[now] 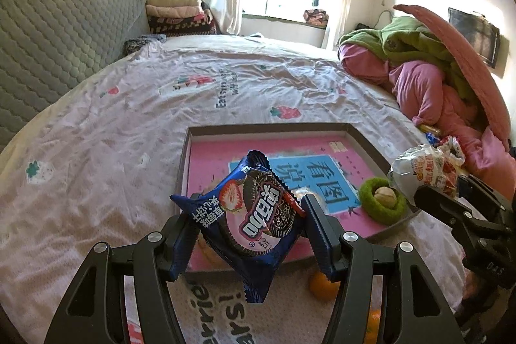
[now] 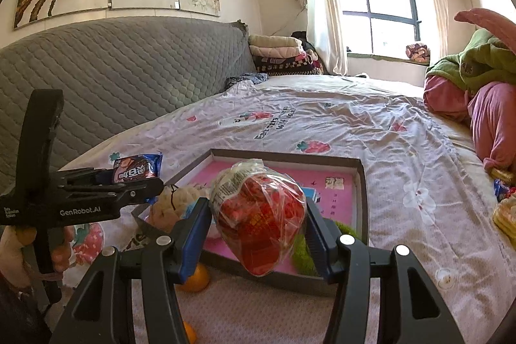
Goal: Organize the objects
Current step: 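Carry the snack packet over the tray with left tool while right tool carries the red bag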
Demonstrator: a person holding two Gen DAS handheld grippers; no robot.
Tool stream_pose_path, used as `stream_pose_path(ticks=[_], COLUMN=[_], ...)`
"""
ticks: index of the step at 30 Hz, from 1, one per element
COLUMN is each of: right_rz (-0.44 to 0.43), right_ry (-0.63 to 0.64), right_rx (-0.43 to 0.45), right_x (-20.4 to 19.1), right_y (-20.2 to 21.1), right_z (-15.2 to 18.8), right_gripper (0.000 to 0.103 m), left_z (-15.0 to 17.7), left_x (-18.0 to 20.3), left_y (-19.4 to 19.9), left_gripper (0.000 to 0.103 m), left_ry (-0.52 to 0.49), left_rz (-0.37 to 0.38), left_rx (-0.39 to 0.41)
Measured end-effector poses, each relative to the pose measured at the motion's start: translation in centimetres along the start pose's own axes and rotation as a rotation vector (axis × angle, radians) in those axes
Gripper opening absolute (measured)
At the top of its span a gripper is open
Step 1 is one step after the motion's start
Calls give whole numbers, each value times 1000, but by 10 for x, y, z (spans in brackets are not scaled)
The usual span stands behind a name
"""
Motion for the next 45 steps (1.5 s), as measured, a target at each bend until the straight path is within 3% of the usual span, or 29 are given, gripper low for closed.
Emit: stream_pose_path(ticks=[21,45], right_rz=[14,25], right_ry=[46,71], right_rx=[33,-12], right_x=[5,4], right_y=[-24,-38], right_z=[-27,-16], right_gripper=[56,56], left_z=[-44,-26], left_x=[-34,-19], left_y=[-13,-40], left_gripper=[63,63], left_ry=[11,-21], left_rz=[-30,-14], left_rx=[60,4])
Point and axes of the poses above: each gripper's, at about its wrist camera, not at the fingertips, and y roughly against the way its jaws point, x to its right, z to its underside, the point moved 9 cm from there along -y, roughly the way its jaws point, and after that the axes turned 3 degrees about -x, right-handed, at the moved point
